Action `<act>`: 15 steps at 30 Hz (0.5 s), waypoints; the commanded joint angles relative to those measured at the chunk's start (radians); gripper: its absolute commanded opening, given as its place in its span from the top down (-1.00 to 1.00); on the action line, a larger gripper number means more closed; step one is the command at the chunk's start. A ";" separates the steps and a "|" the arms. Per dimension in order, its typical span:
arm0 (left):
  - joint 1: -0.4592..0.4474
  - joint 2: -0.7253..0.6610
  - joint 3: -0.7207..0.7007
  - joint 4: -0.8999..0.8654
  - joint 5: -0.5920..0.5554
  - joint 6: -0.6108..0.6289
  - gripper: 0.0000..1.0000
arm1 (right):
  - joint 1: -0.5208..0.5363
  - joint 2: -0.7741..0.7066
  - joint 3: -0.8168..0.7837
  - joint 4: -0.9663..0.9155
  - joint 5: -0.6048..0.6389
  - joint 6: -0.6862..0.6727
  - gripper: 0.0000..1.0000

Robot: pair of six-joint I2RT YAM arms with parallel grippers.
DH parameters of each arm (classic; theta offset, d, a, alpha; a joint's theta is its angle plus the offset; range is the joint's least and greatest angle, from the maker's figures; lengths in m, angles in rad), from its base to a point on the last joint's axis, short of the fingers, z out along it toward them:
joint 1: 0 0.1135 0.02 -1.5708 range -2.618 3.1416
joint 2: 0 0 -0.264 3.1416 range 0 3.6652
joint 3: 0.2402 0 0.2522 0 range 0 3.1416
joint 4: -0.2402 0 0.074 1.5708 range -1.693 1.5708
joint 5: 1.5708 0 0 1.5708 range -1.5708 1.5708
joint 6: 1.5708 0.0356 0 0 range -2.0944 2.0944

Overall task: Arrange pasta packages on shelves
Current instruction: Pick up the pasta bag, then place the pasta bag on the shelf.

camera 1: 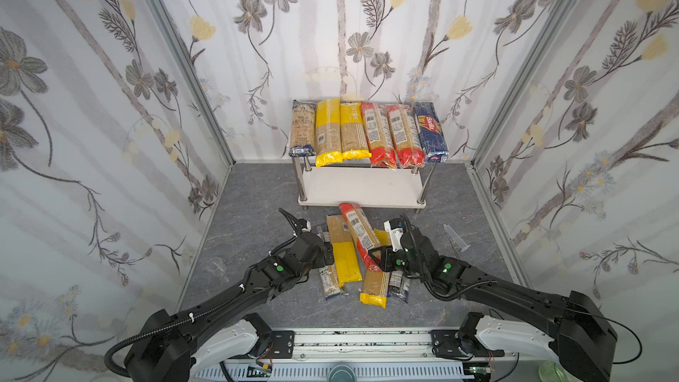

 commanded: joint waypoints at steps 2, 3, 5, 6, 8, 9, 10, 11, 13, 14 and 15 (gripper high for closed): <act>0.001 -0.025 0.000 0.005 -0.017 -0.013 -1.00 | -0.023 0.031 0.063 0.277 0.008 0.005 0.57; 0.001 -0.028 0.003 0.003 -0.016 -0.012 -1.00 | -0.029 0.053 0.084 0.285 0.013 0.001 0.56; 0.002 -0.033 0.010 0.001 -0.010 -0.008 -1.00 | -0.033 0.102 0.129 0.303 0.014 -0.006 0.55; 0.001 -0.036 0.012 0.000 -0.008 -0.008 -1.00 | -0.074 0.136 0.142 0.316 0.003 -0.006 0.55; 0.001 -0.047 0.012 -0.002 -0.008 -0.009 -1.00 | -0.095 0.202 0.223 0.340 -0.015 0.001 0.55; 0.001 -0.054 0.012 -0.003 -0.008 -0.010 -1.00 | -0.103 0.239 0.252 0.353 -0.015 0.006 0.55; 0.001 -0.061 0.012 -0.005 -0.008 -0.012 -1.00 | -0.109 0.277 0.281 0.365 -0.017 0.011 0.55; 0.001 -0.068 0.009 -0.006 -0.008 -0.016 -1.00 | -0.115 0.301 0.307 0.373 -0.019 0.015 0.55; 0.001 -0.086 0.005 -0.010 -0.007 -0.023 -1.00 | -0.125 0.399 0.367 0.398 -0.031 0.029 0.54; 0.001 -0.094 0.002 -0.010 -0.007 -0.028 -1.00 | -0.127 0.430 0.390 0.411 -0.033 0.036 0.53; 0.001 -0.103 -0.002 -0.011 -0.005 -0.031 -1.00 | -0.129 0.472 0.421 0.428 -0.047 0.041 0.53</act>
